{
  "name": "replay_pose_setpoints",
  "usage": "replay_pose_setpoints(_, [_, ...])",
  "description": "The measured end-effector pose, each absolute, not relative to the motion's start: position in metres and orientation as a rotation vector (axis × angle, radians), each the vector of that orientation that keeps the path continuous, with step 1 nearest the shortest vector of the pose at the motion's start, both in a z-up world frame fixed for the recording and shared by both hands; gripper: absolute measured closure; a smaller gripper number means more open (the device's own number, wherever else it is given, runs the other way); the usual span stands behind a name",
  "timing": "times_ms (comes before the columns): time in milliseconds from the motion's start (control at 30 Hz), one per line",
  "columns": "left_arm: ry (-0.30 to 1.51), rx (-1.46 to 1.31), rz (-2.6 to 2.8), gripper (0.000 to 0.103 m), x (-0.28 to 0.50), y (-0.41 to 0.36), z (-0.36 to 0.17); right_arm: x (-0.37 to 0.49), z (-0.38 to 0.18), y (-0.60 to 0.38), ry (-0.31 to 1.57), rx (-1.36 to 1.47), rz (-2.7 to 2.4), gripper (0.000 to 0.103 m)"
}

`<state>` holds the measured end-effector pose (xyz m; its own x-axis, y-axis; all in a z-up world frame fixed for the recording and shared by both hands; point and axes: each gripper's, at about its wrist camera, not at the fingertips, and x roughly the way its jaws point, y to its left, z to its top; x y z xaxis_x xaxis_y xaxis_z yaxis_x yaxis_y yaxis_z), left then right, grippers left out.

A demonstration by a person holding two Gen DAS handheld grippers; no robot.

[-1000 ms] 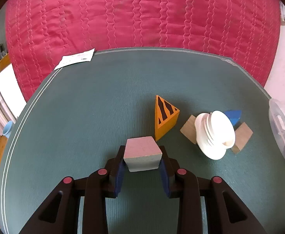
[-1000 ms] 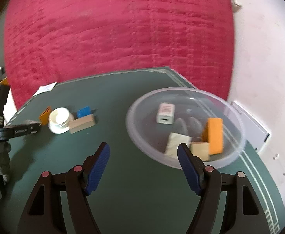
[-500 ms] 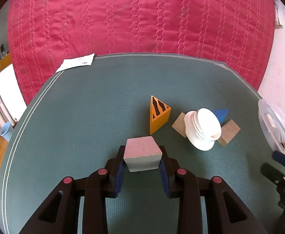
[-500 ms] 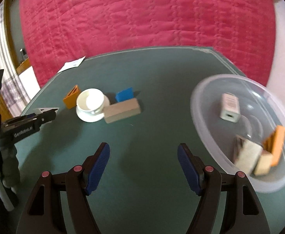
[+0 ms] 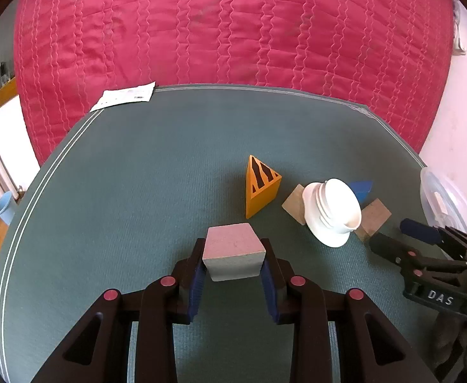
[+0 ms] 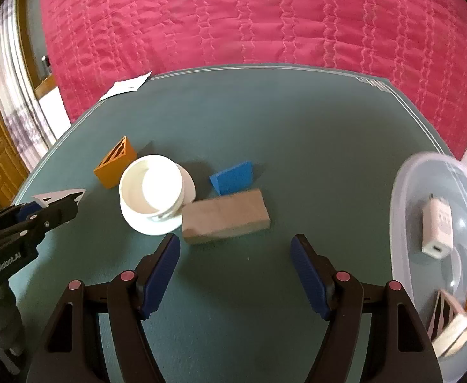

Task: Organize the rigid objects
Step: 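Move the right tool to the long brown wooden block and close on it while left tool holds the cube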

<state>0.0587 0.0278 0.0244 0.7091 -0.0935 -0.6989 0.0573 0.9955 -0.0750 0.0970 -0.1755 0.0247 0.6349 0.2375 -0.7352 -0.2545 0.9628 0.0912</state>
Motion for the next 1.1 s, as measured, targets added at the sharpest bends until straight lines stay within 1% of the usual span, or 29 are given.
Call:
replay_pose_setpoints(567, [0.777,-0.045,-0.091,0.069,0.056,0.025,0.023,0.113,0.020,-0.154,0.856,-0.134,0.252,0.030])
replay_pose_setpoints(733, [0.776,-0.045,-0.092,0.069,0.056,0.026,0.022,0.112,0.021,-0.154,0.851,-0.140,0.245,0.035])
replay_pose_setpoints(800, [0.776,-0.044,-0.093,0.069,0.056,0.026,0.022,0.110,0.021,-0.153,0.846,-0.145,0.248,0.041])
replay_pose_setpoints(1100, [0.775,-0.048,-0.090,0.069,0.056,0.026,0.023,0.105,0.020,-0.157,0.843,-0.128,0.253,0.041])
